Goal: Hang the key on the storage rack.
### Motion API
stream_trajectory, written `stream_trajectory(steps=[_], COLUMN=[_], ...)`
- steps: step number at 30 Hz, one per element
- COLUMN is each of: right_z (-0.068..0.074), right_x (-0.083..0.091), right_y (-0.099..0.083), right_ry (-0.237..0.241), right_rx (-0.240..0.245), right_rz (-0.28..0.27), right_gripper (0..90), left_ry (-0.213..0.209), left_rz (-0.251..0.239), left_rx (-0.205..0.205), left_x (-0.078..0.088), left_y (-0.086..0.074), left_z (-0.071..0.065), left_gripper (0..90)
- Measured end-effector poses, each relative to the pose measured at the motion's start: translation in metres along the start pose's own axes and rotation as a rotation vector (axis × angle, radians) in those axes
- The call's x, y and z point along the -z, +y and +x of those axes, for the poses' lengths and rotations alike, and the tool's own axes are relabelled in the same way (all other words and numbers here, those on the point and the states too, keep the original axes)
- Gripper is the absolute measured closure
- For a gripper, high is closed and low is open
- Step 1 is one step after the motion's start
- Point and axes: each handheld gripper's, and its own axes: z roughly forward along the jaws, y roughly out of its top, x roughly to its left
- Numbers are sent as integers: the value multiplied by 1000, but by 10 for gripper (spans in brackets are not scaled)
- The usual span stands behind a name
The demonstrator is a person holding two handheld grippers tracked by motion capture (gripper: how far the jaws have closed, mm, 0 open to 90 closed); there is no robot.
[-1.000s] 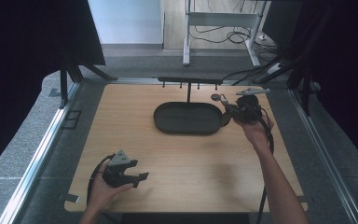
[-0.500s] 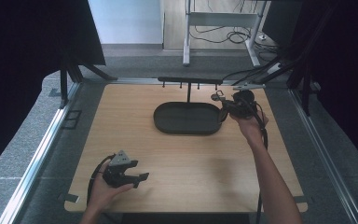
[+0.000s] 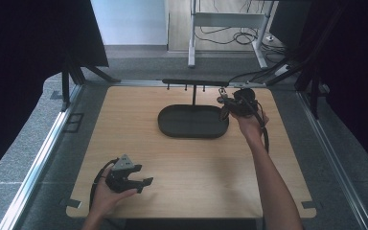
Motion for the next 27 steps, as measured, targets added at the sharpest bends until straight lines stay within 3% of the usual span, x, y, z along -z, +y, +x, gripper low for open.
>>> stream_trajectory(steps=[13,27], right_z=[-8,-6], right_x=[-21,-44], right_y=[-3,-9], right_ry=[-10,-9], right_rx=[-63,-55], right_rz=[6,38], right_gripper=[806,803], left_ry=[-1,-1], left_rz=[4,5], left_rx=[-2,-5], left_x=[0,0], left_y=[0,0], left_z=[0,0], left_gripper=[302,302])
